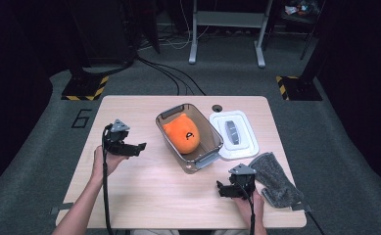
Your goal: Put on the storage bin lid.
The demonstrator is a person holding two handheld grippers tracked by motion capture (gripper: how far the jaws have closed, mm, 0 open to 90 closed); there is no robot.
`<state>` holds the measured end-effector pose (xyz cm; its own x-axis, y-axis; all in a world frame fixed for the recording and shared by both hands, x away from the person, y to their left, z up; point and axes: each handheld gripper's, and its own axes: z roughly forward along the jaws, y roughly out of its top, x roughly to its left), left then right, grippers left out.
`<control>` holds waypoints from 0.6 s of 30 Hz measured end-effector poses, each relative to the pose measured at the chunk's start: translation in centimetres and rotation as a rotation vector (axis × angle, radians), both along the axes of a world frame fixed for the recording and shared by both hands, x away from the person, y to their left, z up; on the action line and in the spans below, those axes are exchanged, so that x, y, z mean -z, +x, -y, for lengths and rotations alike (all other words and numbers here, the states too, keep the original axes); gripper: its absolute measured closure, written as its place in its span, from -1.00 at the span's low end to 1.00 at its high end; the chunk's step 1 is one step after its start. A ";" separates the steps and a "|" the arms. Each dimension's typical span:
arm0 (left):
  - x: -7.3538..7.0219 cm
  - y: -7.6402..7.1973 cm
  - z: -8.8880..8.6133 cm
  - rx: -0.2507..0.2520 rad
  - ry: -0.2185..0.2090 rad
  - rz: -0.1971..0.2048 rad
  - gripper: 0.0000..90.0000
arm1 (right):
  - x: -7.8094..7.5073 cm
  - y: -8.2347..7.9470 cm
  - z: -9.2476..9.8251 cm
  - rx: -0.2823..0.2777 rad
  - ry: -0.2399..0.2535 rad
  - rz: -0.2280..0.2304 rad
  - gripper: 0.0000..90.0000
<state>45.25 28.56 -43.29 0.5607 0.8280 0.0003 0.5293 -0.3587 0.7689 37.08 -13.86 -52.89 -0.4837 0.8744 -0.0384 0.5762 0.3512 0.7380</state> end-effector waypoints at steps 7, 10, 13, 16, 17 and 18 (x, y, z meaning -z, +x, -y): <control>3.4 0.1 -1.2 -0.044 -0.004 -0.049 -0.78 | -0.1 0.3 0.1 0.004 0.003 -0.024 -0.85; 4.5 0.3 -1.5 -0.071 -0.018 -0.059 -0.78 | -0.2 0.3 0.1 0.003 0.008 -0.038 -0.84; 5.5 0.4 -1.7 -0.074 0.002 -0.079 -0.78 | -0.3 0.4 0.1 -0.006 0.009 -0.046 -0.83; 6.3 0.6 -1.9 -0.092 -0.015 -0.093 -0.78 | -0.4 0.4 0.1 -0.012 0.018 -0.041 -0.82; 6.4 0.6 -1.9 -0.101 -0.021 -0.099 -0.78 | -0.5 0.5 0.2 -0.016 0.025 -0.040 -0.82; 6.5 0.7 -1.9 -0.105 -0.020 -0.099 -0.78 | -0.8 0.5 0.3 -0.018 0.019 -0.041 -0.82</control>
<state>45.96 30.47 -49.83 0.4677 0.8813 -0.0680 0.6364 -0.2823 0.7179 37.54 -14.15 -52.10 -0.5004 0.8658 -0.0021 0.5996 0.3482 0.7206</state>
